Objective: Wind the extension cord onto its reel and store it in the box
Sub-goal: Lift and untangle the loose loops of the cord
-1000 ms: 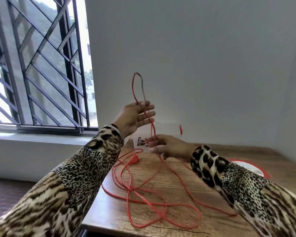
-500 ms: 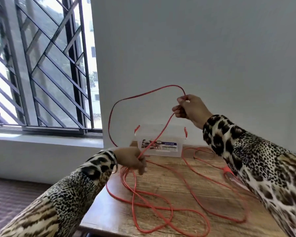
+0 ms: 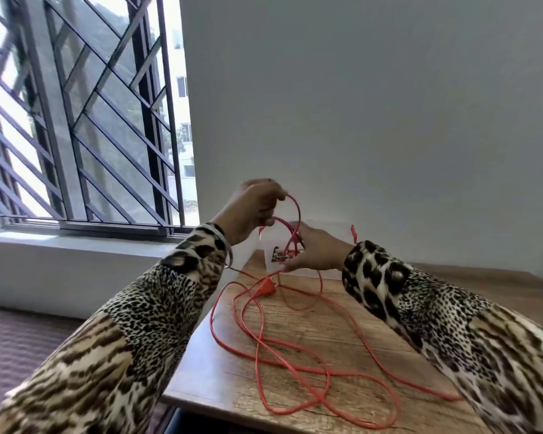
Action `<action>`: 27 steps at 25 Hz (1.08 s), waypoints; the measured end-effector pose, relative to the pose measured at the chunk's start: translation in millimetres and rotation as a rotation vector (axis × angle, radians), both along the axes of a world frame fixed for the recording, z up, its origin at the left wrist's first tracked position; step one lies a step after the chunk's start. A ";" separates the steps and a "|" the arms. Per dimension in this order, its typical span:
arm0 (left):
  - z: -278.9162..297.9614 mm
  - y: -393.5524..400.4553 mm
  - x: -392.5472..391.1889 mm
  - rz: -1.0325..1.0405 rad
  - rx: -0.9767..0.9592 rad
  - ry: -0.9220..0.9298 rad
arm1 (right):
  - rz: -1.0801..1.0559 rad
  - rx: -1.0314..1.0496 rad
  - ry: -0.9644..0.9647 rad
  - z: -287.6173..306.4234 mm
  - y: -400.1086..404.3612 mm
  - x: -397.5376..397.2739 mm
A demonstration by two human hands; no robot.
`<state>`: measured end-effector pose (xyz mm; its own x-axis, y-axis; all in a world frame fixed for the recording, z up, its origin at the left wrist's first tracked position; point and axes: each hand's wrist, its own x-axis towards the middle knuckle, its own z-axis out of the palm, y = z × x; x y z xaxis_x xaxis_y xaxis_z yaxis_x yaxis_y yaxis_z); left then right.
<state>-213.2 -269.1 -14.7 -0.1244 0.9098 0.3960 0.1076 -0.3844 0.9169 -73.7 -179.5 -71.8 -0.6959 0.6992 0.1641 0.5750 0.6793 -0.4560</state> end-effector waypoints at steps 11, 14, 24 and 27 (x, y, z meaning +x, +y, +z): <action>-89.6 10.4 -22.1 0.265 0.060 0.437 | -0.098 -0.376 1.037 64.7 9.0 8.0; -116.1 32.1 -32.8 0.586 -0.241 0.619 | -0.051 -0.367 1.103 82.0 6.9 21.8; -100.9 67.9 -5.6 0.452 -0.214 0.710 | -0.069 -0.458 1.466 113.7 5.8 62.6; -88.5 77.8 15.1 0.470 -0.143 0.863 | -0.041 -0.472 1.478 118.3 2.5 64.8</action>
<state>-198.1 -191.3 -103.3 -0.2054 0.8881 0.4113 0.8733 -0.0234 0.4866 -8.8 -177.0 46.5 -0.0989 0.8974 0.4299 -0.5500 0.3108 -0.7752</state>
